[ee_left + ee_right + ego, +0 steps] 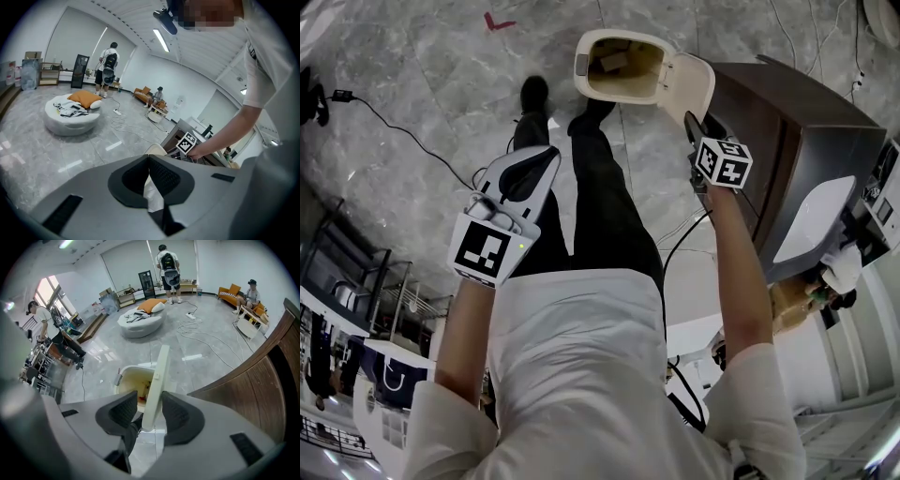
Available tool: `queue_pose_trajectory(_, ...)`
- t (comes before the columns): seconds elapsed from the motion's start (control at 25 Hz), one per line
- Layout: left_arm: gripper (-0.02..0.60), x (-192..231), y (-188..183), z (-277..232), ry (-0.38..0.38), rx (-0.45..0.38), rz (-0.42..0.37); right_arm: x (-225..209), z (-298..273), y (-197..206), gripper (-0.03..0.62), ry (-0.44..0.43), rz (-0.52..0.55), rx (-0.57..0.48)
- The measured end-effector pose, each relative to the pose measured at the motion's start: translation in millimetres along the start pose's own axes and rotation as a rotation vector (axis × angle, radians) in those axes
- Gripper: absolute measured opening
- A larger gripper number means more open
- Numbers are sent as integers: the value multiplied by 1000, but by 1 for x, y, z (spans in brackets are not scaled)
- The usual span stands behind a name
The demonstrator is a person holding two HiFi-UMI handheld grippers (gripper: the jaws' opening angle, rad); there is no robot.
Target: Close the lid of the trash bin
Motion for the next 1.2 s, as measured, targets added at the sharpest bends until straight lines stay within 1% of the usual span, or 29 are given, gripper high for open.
queue_pose_trajectory(0.08,17,3,1,1,4,-11,-12,4,0,1,179,-2,4,2)
queue_pose_trajectory(0.24,17,9,2,2,-3,4,27,20,-6,-2,186,-31,40,14)
queue_pose_trajectory(0.36,17,14,6,4,-4,5,28,35,-14,-5,186,-55,66,18)
queue_pose_trajectory(0.76,17,30,22,10,-14,8,38,62,-37,-8,186,-113,72,11)
queue_pose_trajectory(1.2,17,40,40,8,-36,19,93,85,-64,-11,186,-176,117,11)
Point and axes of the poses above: the fingertips, and each gripper's own axes: z backward along the fingers, x to its left, y out of its underside, the point moved 8 cm from there along z, backward along the fingers, and after that the axes turned 12 degrees about -y, right-handed, at the moved point
